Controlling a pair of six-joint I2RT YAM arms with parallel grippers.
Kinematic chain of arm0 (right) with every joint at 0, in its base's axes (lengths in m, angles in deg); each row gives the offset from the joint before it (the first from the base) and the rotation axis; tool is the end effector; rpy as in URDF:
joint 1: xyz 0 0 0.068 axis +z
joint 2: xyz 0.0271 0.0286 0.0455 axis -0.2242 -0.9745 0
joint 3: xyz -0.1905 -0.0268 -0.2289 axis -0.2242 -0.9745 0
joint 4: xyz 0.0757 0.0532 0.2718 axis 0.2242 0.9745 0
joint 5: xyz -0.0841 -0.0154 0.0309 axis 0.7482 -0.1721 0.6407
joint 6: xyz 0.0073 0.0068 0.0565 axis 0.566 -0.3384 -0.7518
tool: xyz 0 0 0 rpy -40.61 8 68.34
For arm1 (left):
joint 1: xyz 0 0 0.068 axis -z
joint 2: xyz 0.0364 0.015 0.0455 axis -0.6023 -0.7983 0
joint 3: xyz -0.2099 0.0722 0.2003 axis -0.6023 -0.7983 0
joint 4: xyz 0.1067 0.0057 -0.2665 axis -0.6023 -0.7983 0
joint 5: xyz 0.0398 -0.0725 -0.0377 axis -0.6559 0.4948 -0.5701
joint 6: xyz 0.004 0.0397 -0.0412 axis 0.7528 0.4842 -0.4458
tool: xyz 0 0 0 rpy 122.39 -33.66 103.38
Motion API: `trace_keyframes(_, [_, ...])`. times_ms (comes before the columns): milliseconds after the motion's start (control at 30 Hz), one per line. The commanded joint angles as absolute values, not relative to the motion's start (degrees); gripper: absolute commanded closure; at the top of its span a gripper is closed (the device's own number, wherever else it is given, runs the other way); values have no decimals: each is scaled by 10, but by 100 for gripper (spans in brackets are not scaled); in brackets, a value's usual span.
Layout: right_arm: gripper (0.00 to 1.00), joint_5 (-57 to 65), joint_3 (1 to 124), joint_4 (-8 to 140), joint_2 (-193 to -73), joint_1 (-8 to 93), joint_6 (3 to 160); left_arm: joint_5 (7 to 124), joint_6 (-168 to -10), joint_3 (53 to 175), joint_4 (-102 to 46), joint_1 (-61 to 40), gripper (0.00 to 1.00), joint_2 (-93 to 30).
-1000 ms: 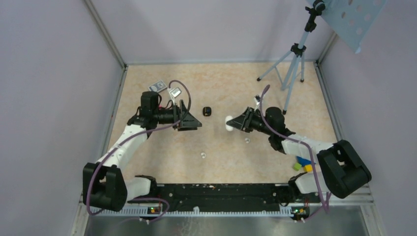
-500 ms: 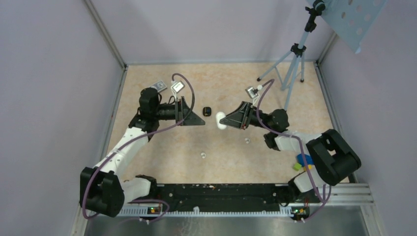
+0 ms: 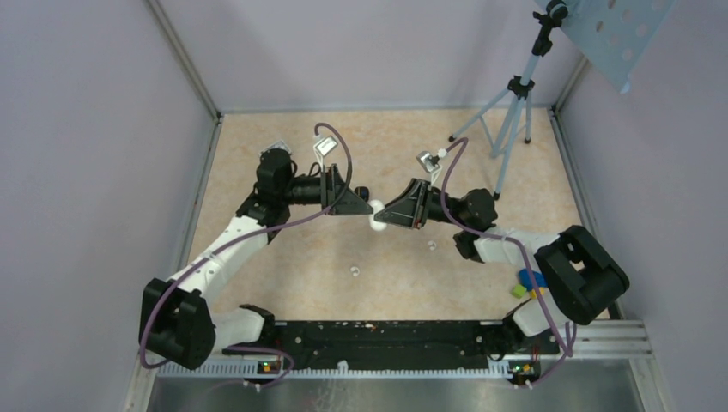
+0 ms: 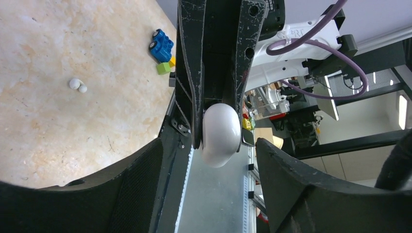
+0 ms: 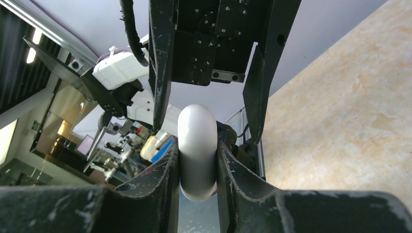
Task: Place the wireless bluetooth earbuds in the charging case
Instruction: Pass from the right arm to the left
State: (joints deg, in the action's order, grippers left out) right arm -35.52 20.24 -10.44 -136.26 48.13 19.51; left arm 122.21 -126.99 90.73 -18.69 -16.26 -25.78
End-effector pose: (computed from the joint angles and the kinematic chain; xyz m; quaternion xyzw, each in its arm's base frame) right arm 0.2290 0.1980 0.2700 -0.1772 0.5736 0.7408 0.3013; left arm 0.2516 -0.1348 0.3326 0.1814 0.7070 -0.6490 0.2143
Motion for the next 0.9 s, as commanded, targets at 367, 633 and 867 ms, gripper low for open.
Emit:
trace_keyframes(367, [100, -351, 233, -112, -1361, 489, 201, 1204, -1275, 956, -163, -136, 58, -267])
trace_keyframes(633, [100, -331, 234, -77, -1352, 488, 215, 1216, -1243, 966, -214, -131, 56, -268])
trace_keyframes(867, [100, -323, 243, -62, -1353, 488, 222, 1216, -1235, 975, -234, -131, 71, -267])
